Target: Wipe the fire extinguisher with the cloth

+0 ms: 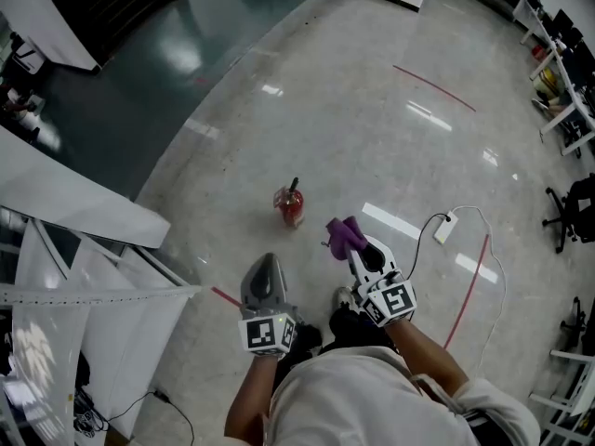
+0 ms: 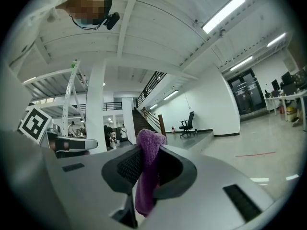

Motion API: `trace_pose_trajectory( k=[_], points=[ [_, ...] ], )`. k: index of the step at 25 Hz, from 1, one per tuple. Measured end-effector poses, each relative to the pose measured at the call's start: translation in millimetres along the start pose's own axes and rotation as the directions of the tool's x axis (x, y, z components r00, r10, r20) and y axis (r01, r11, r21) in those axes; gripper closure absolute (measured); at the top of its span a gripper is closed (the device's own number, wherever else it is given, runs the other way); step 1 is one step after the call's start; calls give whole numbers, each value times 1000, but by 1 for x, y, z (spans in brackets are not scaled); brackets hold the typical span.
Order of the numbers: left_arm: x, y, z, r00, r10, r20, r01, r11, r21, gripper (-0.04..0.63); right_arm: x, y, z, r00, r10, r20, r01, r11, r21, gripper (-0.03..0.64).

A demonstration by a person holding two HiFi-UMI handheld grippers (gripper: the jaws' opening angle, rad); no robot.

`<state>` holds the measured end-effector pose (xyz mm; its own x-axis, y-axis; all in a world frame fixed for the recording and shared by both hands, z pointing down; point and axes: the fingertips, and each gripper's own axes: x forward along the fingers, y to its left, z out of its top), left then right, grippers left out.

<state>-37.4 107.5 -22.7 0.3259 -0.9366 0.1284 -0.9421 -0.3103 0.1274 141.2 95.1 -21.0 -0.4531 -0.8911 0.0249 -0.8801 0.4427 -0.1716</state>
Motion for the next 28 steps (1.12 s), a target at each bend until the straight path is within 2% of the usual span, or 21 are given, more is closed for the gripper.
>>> trace_pose_trajectory(
  k=[5,11,19,22,28],
  points=[
    [21,8,2,1000,-11,16,10,999,31,581,18,-21,-14,1000,9,-19,-9,1000,-30,557],
    [50,19,-29,1000,-6,-20,7,999,54,583,43,-53,-50,999,15,-38,-16,1000,-10,557],
    [99,23,-72,999,38,13,-38,999,8,589,80,-94,-111,996,66,-52,-67,998,-8,557],
    [119,31,-105,1000,-9,16,8,1000,26,589,95,-107,-154,996,66,-66,-69,996,-49,557],
    [148,62,-205,996,-90,-2,90,996,25,589,138,-123,-259,995,74,-61,-82,988,-131,557]
  ],
)
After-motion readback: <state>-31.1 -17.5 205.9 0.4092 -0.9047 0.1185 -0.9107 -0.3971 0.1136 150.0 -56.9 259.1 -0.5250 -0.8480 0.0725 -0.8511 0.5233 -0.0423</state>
